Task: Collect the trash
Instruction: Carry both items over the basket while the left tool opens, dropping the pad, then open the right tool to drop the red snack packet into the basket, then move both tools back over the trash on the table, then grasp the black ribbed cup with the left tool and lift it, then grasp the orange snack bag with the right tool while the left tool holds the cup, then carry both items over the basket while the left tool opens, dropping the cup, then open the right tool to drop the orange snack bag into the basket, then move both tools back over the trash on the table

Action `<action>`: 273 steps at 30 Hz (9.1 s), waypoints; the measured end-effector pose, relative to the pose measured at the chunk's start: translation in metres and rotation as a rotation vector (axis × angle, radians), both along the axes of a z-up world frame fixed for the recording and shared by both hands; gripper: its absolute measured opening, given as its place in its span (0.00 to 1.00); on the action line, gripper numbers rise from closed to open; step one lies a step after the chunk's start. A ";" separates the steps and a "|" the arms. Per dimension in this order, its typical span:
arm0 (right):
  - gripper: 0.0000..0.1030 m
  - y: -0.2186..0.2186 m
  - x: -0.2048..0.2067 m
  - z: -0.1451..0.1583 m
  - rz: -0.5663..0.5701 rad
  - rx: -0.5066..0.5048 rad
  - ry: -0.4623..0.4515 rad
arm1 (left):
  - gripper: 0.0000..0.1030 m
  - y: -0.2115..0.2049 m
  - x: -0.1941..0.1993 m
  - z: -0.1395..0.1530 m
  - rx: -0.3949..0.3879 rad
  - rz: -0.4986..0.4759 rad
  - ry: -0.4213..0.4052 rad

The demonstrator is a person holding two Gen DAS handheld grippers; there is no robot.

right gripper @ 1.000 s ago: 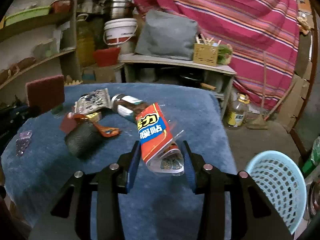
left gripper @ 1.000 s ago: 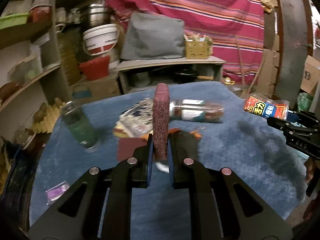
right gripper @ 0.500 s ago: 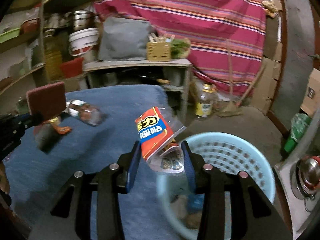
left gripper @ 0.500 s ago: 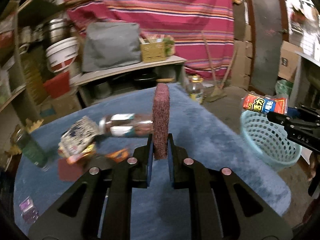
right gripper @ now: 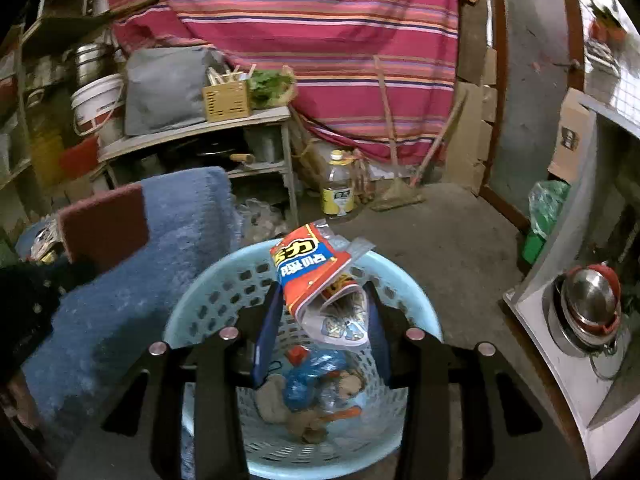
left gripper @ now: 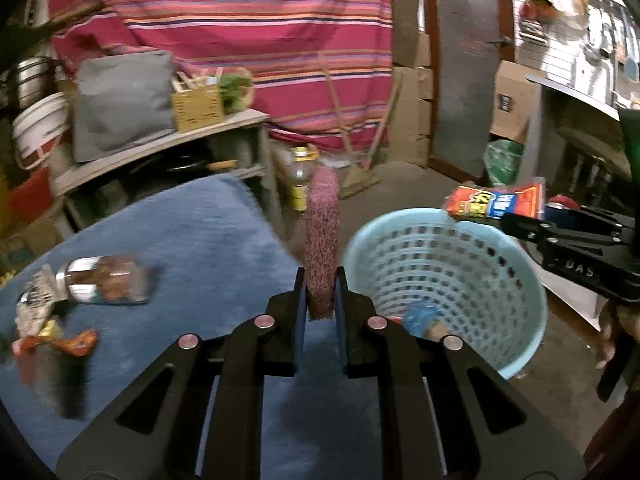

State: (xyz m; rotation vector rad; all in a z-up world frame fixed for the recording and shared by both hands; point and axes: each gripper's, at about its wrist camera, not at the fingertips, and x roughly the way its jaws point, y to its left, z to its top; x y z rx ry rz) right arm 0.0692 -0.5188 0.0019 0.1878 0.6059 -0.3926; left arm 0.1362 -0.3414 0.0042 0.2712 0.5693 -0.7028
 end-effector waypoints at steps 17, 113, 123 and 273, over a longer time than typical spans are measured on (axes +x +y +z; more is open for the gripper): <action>0.39 -0.044 -0.023 -0.016 -0.066 0.059 0.009 | 0.26 -0.064 -0.008 -0.017 0.030 -0.087 0.040; 0.85 0.314 0.168 -0.027 0.360 -0.054 0.084 | 0.71 0.387 0.075 0.004 0.042 0.586 0.006; 0.85 0.358 0.214 -0.038 0.398 -0.105 0.141 | 0.71 0.442 0.090 -0.006 -0.013 0.685 0.049; 0.85 0.119 0.082 0.004 0.097 0.045 -0.045 | 0.95 0.242 0.095 -0.008 0.016 0.531 0.013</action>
